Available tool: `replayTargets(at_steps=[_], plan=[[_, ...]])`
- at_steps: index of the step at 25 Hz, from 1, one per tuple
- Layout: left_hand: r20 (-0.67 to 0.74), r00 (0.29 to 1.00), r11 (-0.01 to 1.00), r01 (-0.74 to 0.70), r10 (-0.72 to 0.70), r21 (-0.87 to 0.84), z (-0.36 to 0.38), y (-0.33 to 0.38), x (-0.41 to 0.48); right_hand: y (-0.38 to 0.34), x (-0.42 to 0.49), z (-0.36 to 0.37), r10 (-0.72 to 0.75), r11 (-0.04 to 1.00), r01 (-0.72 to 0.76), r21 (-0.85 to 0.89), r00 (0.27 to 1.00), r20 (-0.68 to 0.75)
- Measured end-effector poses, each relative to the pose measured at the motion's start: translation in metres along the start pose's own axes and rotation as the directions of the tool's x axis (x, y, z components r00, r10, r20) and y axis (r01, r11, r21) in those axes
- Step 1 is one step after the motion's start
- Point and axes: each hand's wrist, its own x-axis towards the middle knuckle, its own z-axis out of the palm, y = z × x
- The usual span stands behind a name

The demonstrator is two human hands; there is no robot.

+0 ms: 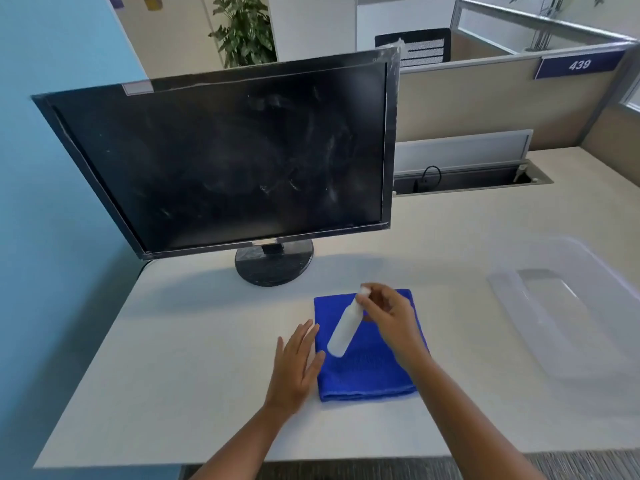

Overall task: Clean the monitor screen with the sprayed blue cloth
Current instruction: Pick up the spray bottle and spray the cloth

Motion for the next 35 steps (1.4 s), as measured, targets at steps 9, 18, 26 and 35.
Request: replayTargets(at_steps=[9,18,26,35], plan=[[0.077,0.996,0.995,0.05,-0.043,-0.091,0.018,0.024,0.054,0.027,0.001,0.028,0.166,0.986,-0.168,-0.015,0.981,-0.105],[0.014,0.994,0.991,0.108,-0.107,-0.074,0.028,0.022,0.051,0.031,0.021,0.027,0.312,0.937,-0.301,0.18,0.95,-0.033],[0.017,0.995,0.992,0.103,-0.102,-0.07,0.028,0.022,0.052,0.031,0.023,0.023,0.305,0.896,-0.321,0.307,0.947,0.099],[0.042,0.991,0.991,0.131,-0.131,0.001,0.023,0.019,0.047,-0.036,0.105,-0.09,0.083,0.989,-0.052,0.139,0.97,-0.229]])
